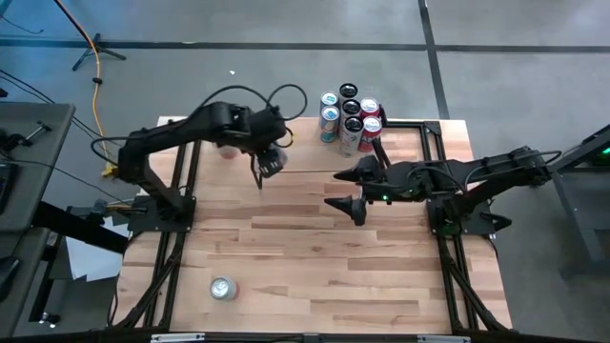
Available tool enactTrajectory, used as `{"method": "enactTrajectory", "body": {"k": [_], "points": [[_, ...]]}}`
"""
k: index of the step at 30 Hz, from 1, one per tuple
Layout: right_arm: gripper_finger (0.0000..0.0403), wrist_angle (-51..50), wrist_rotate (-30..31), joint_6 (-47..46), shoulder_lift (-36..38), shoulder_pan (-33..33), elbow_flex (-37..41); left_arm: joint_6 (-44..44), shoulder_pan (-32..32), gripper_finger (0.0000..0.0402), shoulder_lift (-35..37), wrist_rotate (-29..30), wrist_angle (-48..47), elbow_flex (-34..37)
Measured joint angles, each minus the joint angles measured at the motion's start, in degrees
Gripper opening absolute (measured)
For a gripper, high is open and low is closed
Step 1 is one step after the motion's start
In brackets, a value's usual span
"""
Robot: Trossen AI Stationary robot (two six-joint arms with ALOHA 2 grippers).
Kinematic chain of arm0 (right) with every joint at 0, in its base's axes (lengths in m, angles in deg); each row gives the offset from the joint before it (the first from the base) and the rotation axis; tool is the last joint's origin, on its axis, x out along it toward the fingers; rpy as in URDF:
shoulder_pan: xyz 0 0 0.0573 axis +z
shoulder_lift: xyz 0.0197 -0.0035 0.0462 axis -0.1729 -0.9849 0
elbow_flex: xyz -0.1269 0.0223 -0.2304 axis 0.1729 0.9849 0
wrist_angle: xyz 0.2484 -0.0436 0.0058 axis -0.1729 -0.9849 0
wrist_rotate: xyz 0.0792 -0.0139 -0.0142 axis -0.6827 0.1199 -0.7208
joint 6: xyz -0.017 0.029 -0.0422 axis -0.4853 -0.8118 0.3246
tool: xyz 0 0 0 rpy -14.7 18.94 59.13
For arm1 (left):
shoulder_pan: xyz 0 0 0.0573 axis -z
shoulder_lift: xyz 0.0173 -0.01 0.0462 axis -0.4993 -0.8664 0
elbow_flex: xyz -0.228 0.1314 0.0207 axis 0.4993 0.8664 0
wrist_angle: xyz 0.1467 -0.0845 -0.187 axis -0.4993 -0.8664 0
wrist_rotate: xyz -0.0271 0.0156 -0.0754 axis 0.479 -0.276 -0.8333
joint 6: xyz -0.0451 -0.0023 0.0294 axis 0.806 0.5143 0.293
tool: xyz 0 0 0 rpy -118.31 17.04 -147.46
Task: Place canned beverage on shelf
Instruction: Put the bottom blue soda can on the shelf aligned with the blue soda can
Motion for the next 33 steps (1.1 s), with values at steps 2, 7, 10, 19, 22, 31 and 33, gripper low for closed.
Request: {"method": "enactTrajectory", "body": {"k": [2,7,10,19,22,31,33], "points": [[0.0391,-0.90,0.00,-2.50,0.00,0.00,0.00,-0.97,-0.68,0.0196,-1.38,-1.36,-0.59,0.00],[0.0391,-2.15,0.00,-5.69,0.00,0.00,0.00,-4.76,-2.45,0.0197,-3.86,-3.44,-0.46,0.00],[0.0391,-2.55,0.00,-7.50,0.00,0.00,0.00,-5.45,-3.51,0.0197,-4.75,-3.52,-0.14,-0.23],[0.0391,-2.47,0.02,-7.51,-0.54,0.00,0.00,-6.52,-4.62,0.0213,-4.62,-3.85,0.39,-0.09],[0.0391,-2.30,-0.02,-7.51,-0.99,0.00,0.00,-6.56,-4.42,0.0223,-4.62,-3.89,0.12,-0.07],[0.0391,-2.25,-0.52,-7.49,-1.98,0.00,0.00,-9.39,-3.77,0.0227,-4.62,-4.37,0.02,-0.04],[0.0391,-2.60,-0.56,-7.48,-2.16,0.00,0.00,-10.24,-3.83,0.0228,-4.62,-4.39,0.04,-0.04]]}}
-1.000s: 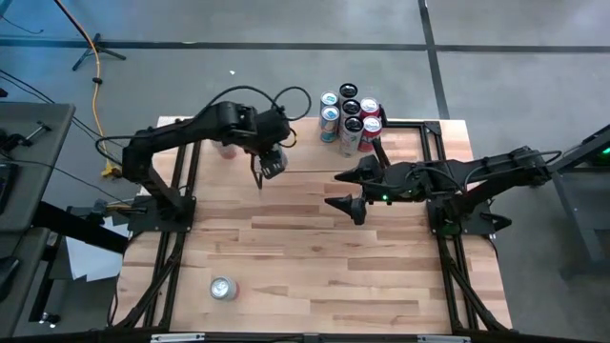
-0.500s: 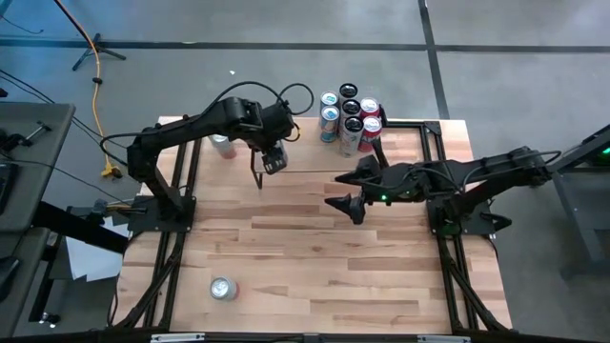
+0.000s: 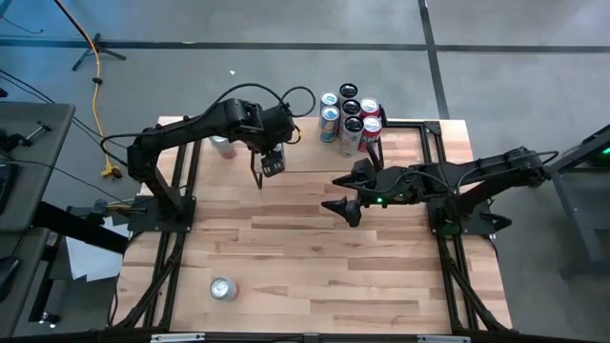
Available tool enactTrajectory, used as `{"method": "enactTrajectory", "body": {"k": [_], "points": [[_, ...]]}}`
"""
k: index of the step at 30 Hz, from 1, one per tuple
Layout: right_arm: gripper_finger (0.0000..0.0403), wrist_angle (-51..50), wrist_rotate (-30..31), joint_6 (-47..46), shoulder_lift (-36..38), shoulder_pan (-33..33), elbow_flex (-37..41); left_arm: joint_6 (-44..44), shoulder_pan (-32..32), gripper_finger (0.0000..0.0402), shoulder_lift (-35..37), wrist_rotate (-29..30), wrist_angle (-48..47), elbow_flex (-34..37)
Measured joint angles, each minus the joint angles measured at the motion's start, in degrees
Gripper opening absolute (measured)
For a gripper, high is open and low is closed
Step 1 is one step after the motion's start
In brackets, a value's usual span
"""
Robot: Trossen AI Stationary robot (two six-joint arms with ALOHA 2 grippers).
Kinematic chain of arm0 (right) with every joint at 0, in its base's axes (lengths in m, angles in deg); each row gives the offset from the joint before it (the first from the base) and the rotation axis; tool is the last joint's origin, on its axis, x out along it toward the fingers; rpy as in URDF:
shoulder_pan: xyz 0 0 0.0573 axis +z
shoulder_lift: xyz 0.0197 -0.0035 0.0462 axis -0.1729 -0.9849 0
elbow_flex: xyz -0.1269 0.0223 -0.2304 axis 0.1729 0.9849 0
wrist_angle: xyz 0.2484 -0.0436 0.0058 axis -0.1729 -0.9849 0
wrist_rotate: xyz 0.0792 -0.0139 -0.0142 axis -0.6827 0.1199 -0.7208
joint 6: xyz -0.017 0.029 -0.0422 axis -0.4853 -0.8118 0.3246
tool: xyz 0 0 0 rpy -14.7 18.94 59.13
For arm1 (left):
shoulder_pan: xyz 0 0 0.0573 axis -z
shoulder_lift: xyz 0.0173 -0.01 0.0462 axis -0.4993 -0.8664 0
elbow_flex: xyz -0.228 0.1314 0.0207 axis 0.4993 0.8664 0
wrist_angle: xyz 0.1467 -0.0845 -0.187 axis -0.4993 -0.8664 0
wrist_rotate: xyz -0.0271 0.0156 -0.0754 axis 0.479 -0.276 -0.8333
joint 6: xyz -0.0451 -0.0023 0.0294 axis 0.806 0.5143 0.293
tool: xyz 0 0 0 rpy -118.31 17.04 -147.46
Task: Place canned beverage on shelf
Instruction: Put the bottom blue soda can on the shelf aligned with the blue soda can
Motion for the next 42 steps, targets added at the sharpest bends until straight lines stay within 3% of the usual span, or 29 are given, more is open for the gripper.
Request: {"method": "enactTrajectory", "body": {"k": [14,30,34,42], "points": [[0.0391,0.17,-0.03,0.46,0.01,0.00,0.00,-2.71,-0.02,0.0250,0.00,1.37,0.11,0.02],[0.0391,0.17,-0.08,0.46,0.01,0.00,0.00,-1.27,-0.07,0.0373,0.00,1.46,-0.34,-0.21],[0.0391,0.17,-0.08,0.46,0.01,0.00,0.00,-2.23,-0.06,0.0397,0.04,-2.48,-0.69,-2.87],[0.0391,0.17,-0.06,0.48,0.01,0.00,0.00,-1.44,-0.04,0.0398,0.52,-4.55,-5.68,-13.30]]}}
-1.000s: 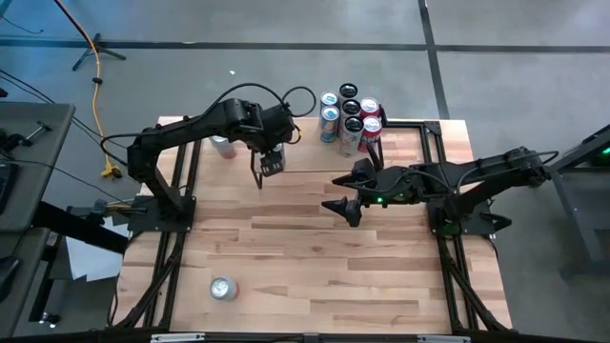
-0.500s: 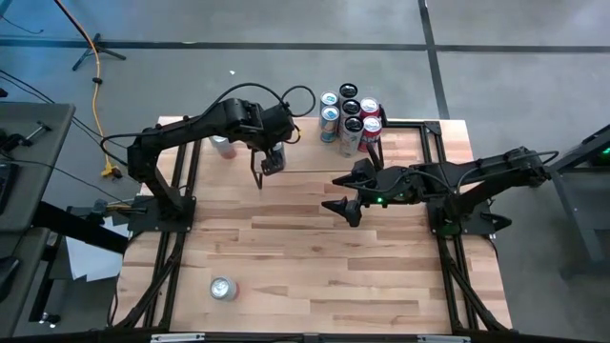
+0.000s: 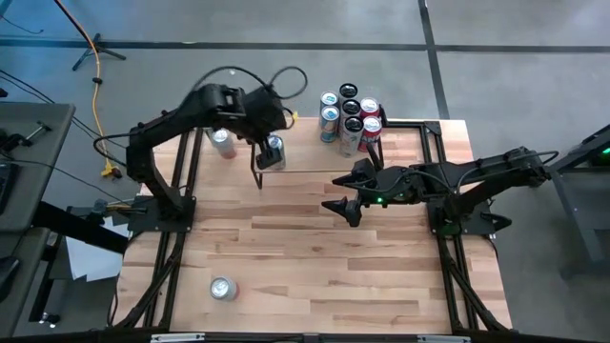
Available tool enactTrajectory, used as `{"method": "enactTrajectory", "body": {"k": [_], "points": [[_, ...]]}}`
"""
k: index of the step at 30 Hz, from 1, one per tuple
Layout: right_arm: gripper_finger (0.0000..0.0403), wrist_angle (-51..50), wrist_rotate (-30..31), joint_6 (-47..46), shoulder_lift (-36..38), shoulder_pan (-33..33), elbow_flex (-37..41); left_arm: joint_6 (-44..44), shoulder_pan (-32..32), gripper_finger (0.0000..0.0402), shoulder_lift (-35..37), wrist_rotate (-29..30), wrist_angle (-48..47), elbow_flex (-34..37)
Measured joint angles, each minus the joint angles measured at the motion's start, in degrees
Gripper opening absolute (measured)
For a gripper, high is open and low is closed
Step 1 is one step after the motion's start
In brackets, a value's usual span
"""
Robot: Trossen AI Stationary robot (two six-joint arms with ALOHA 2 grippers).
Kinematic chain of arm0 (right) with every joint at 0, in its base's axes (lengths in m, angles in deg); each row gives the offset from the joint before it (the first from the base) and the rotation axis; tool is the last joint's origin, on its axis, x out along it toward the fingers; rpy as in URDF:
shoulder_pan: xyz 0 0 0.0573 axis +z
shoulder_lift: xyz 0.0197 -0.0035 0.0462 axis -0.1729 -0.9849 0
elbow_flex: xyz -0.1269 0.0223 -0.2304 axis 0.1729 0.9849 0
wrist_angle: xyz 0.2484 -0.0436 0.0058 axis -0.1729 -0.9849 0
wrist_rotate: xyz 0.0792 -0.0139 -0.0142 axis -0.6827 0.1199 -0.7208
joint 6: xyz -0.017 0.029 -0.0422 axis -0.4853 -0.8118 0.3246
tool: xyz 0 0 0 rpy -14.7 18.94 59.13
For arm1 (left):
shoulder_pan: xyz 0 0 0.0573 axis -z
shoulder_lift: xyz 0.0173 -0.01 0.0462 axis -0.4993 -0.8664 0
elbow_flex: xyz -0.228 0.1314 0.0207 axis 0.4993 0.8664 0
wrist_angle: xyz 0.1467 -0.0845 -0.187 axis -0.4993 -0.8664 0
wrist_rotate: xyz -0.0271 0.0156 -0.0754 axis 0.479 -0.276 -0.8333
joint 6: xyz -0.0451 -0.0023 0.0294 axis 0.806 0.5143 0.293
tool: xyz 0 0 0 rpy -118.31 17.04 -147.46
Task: Place canned beverage on shelf
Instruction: Put the bottom blue soda can on the shelf aligned with the blue soda can
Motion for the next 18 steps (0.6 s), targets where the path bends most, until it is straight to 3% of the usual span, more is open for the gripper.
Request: {"method": "enactTrajectory", "body": {"k": [4,12,15,18], "points": [[0.0391,0.00,0.00,0.00,0.00,-0.02,0.00,1.93,0.43,0.0398,2.84,0.12,0.34,-3.50],[0.0391,-0.05,3.27,0.00,0.00,-0.02,0.00,5.50,5.66,0.0398,12.39,1.45,3.90,-2.97],[0.0391,-0.16,4.21,1.02,0.00,-0.04,0.00,7.53,10.88,0.0398,17.70,5.63,10.08,2.91],[0.0391,-0.23,4.60,2.94,0.00,-0.04,0.00,10.52,16.31,0.0398,24.40,10.09,18.74,14.58]]}}
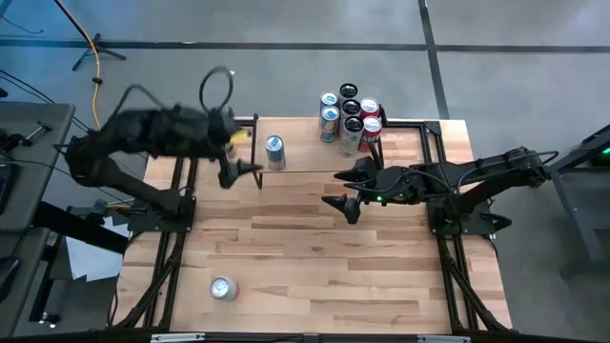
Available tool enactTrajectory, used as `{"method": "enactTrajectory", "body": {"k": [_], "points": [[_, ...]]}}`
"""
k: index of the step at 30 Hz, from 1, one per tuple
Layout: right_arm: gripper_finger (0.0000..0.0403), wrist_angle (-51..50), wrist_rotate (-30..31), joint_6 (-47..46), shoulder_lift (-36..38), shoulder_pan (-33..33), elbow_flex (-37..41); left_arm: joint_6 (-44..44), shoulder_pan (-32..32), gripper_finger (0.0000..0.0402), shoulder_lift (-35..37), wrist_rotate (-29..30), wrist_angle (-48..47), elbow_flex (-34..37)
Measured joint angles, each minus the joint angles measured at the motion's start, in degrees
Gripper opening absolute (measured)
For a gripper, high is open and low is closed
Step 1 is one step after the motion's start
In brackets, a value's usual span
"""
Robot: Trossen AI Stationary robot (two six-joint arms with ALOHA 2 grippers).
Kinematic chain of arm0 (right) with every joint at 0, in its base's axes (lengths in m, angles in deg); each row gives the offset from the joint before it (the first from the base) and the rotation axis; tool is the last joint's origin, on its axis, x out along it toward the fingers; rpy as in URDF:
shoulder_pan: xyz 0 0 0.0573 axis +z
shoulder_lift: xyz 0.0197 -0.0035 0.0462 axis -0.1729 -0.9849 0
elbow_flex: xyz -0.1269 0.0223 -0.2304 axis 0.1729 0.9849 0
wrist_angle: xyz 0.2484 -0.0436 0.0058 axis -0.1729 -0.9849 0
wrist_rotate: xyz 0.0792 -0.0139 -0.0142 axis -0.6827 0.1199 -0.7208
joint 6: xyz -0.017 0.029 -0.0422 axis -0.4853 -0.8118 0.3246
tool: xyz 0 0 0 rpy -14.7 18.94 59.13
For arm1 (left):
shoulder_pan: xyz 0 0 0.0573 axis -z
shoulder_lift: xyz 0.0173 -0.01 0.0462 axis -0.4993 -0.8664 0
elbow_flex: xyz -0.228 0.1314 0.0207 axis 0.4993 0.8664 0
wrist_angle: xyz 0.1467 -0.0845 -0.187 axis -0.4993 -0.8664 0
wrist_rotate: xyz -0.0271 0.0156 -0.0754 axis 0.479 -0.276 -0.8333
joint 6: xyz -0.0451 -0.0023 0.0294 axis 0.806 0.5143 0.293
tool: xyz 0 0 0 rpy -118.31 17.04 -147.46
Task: Place canned beverage on shelf
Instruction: Put the bottom blue soda can on the shelf aligned with the blue soda can
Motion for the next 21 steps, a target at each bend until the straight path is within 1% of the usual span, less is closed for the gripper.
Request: {"method": "enactTrajectory", "body": {"k": [2,6,7,9,11,13,18,20,21], "points": [[0.0391,-0.06,-0.01,0.10,0.00,0.02,0.00,2.86,3.02,0.0397,4.77,1.82,6.80,10.15],[0.0391,-0.25,-0.03,0.66,0.00,0.02,0.00,8.13,6.95,0.0397,13.00,2.17,19.84,31.41],[0.0391,-0.28,-0.02,0.94,0.00,0.02,0.00,9.50,7.48,0.0397,14.57,2.02,22.27,35.76],[0.0391,-0.33,-0.03,1.46,0.00,0.02,0.00,12.15,8.01,0.0397,17.09,1.87,26.67,41.86],[0.0391,-0.43,-0.02,1.58,0.00,0.00,0.00,12.60,7.92,0.0397,18.71,2.30,29.28,45.60],[0.0391,-0.43,-0.03,1.58,0.00,0.00,0.00,10.62,7.64,0.0397,19.27,3.63,30.39,47.49],[0.0391,-0.43,0.34,1.58,0.00,0.02,0.00,2.99,7.34,0.0397,17.47,12.22,31.07,49.29],[0.0391,-0.43,0.38,1.58,0.00,0.02,0.00,1.77,6.76,0.0397,15.81,16.15,33.33,50.28],[0.0391,-0.45,0.36,1.44,0.00,0.02,0.00,1.95,6.43,0.0397,14.90,17.18,34.64,50.77]]}}
